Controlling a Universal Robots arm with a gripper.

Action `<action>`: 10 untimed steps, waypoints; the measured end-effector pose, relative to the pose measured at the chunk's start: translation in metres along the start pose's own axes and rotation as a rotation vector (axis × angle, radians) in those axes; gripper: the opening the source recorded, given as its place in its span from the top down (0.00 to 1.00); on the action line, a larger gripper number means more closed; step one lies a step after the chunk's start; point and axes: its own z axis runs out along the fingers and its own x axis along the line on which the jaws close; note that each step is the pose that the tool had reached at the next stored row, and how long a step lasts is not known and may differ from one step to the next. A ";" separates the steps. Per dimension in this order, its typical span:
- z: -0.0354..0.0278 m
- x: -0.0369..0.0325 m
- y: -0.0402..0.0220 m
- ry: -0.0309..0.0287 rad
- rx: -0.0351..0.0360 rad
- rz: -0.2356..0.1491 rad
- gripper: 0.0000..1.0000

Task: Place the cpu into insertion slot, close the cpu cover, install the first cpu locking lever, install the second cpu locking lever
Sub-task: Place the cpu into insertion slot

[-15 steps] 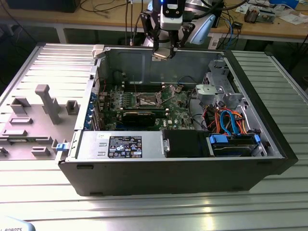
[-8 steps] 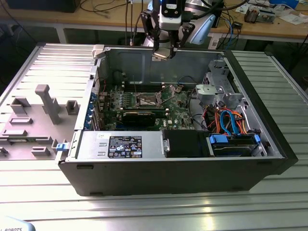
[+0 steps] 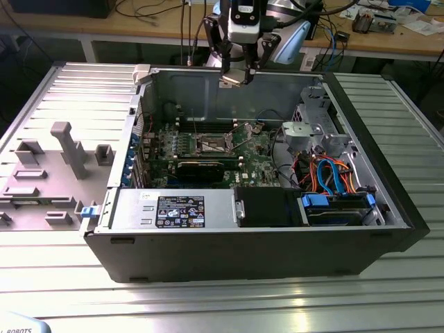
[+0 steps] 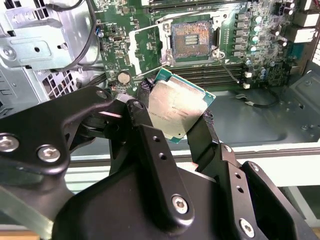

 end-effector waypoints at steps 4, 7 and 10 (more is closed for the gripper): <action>0.0000 0.0000 0.0000 -0.0014 -0.0003 0.016 0.46; 0.0000 0.0000 0.0000 -0.0023 -0.0005 0.026 0.46; 0.0000 0.0000 0.0000 -0.0034 -0.0007 0.038 0.46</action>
